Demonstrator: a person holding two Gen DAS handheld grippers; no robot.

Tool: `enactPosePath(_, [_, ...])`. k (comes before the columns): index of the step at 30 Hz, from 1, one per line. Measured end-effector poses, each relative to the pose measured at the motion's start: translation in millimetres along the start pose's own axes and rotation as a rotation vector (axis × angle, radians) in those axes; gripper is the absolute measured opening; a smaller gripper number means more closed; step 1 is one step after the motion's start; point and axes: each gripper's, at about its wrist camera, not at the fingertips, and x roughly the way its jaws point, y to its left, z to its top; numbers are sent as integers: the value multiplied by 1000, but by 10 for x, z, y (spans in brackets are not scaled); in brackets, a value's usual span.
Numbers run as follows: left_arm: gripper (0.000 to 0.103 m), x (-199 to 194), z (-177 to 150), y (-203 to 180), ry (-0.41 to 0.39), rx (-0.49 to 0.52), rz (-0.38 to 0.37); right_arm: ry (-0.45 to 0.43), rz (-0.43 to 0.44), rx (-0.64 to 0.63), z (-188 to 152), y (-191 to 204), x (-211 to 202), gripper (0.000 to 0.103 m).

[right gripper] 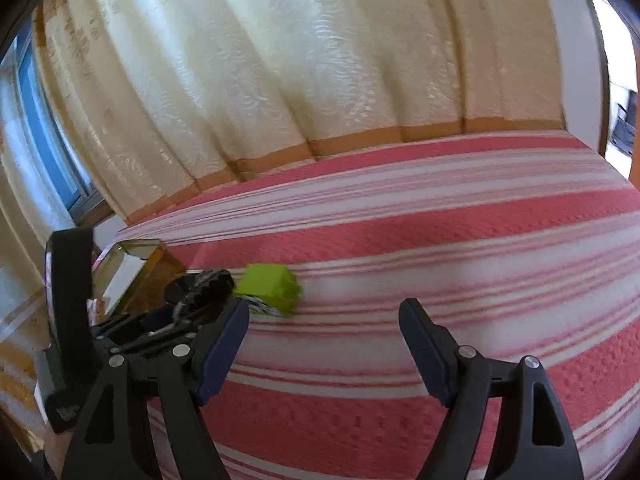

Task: Organize rigid objects
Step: 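Grasp the black glittery slipper with the left tool while the right tool grasps the lime green block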

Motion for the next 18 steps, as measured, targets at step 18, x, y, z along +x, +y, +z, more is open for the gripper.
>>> enactPosePath(18, [43, 0, 15, 97, 0, -24, 30, 157, -101, -85, 185, 437, 767, 76])
